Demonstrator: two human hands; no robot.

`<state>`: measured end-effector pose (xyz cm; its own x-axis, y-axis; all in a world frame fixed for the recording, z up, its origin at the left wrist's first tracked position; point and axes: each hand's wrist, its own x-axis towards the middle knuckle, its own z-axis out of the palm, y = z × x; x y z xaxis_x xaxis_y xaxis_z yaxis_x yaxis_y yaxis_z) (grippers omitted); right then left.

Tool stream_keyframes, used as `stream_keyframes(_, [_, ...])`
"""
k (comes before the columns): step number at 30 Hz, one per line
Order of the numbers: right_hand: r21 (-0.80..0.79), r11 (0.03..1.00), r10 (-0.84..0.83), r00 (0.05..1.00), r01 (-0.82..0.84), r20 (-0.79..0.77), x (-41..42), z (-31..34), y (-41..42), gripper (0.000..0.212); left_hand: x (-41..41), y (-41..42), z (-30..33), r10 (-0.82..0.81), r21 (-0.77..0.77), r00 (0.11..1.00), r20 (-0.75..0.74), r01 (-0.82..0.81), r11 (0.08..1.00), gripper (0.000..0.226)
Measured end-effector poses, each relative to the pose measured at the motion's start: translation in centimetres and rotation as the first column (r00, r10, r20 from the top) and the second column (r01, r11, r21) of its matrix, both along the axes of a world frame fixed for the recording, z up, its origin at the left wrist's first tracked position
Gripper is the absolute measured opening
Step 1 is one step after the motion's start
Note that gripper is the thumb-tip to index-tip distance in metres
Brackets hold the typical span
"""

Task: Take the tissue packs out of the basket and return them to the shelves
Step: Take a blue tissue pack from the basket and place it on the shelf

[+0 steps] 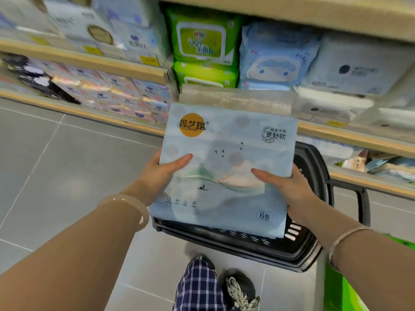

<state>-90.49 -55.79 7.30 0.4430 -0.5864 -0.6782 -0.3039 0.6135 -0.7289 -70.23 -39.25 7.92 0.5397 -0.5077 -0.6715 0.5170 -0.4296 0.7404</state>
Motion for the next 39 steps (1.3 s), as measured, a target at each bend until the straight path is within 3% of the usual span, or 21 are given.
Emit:
stream_keyframes(5, [-0.086, 0.995, 0.060, 0.992, -0.050, 0.113, 2.6, 8.0, 0.0, 0.068, 1.2, 0.9, 8.8, 0.103, -0.091, 0.993, 0.053, -0.097, 0.991, 0.018])
stream_keyframes(8, [-0.151, 0.987, 0.078, 0.981, -0.051, 0.176, 4.7, 13.2, 0.6, 0.076, 2.5, 2.1, 14.7, 0.161, -0.142, 0.980, 0.113, -0.144, 0.979, 0.019])
stream_keyframes(14, [-0.299, 0.951, 0.166, 0.940, -0.073, 0.298, 9.7, 25.8, 2.8, 0.066, 5.8, 6.2, 28.0, 0.264, -0.257, 0.934, 0.241, -0.201, 0.945, 0.044])
stream_keyframes(21, [-0.507, 0.860, 0.299, 0.860, -0.054, 0.415, 15.1, 42.4, 5.1, 0.062, 8.5, 10.2, 43.7, 0.461, -0.447, 0.800, 0.385, -0.275, 0.851, 0.021])
stream_keyframes(32, [-0.717, 0.679, 0.439, 0.695, 0.158, 0.569, 15.2, 70.4, 4.3, 0.066, 8.5, 9.5, 69.8, 0.614, -0.723, 0.594, 0.520, -0.078, 0.687, 0.013])
stream_keyframes(37, [-0.752, 0.584, 0.450, 0.649, 0.306, 0.614, 12.1, 79.8, 2.1, 0.072, 6.6, 6.7, 78.6, 0.604, -0.773, 0.549, 0.578, 0.130, 0.621, 0.016])
stream_keyframes(39, [-0.754, 0.548, 0.446, 0.637, 0.361, 0.629, 10.6, 82.8, 0.9, 0.075, 5.8, 5.2, 81.5, 0.594, -0.781, 0.541, 0.595, 0.218, 0.585, 0.027])
